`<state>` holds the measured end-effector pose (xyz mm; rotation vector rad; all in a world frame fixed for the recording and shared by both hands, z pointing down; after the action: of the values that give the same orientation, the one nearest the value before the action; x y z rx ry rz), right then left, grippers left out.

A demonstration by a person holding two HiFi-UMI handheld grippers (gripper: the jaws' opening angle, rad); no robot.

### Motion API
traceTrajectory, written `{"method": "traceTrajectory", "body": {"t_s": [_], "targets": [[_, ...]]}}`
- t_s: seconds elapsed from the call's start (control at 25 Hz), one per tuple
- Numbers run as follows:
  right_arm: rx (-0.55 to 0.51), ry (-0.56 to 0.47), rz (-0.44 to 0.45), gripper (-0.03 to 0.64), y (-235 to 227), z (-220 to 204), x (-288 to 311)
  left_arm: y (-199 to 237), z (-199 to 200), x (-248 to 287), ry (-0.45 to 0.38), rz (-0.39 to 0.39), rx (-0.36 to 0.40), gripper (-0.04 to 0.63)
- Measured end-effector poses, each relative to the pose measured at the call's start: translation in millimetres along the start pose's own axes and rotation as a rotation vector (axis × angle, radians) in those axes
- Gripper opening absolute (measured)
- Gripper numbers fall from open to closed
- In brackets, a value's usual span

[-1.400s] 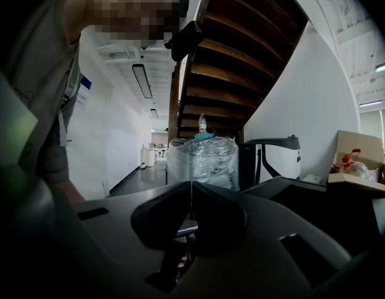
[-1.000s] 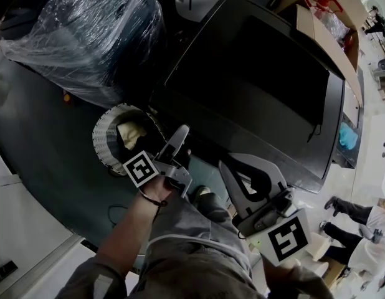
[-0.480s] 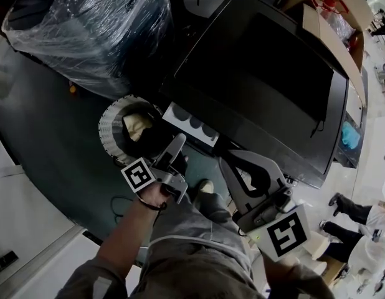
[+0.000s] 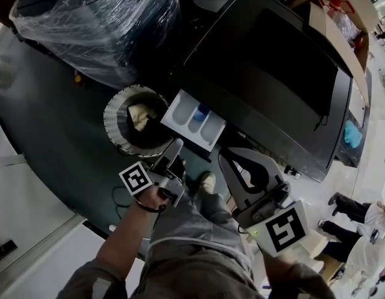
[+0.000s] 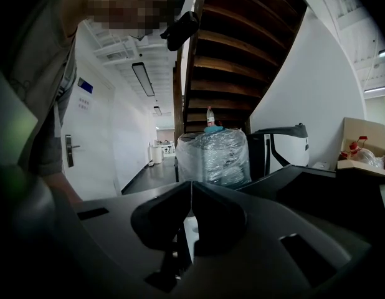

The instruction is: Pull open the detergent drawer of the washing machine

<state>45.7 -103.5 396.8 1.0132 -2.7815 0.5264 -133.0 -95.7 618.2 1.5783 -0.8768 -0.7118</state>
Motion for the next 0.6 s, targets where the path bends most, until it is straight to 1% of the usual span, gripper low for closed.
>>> {"method": "traceTrajectory", "body": {"t_s": [0.24,0.36,0.6], "targets": [[0.008,0.016,0.02,0.034,11.2,-2.0,1.9,-1.6,-1.3,-21.7,0.008,0.007,-0.008,0.42],[0.007,0.021,0.027,0.034,13.7,-3.1,3.4,-1.5,-1.0,-31.0,0.012,0.008,0.001,0.419],[0.011,0.027,0.038,0.034,19.0,-3.9,4.6,-4.0,-2.4,-36.8,0.009,0.008,0.005,0.417]]}}
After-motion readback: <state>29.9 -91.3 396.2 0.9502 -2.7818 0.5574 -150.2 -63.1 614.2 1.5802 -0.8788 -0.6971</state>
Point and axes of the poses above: the fingertips, and each gripper's own axes: x forward along the fingers, y to its left, z out of its top, the point moved 8 cm from there along -x, backward along the fingers, and after that the axes turned 10 degrees about x, right-handed, at the moved point
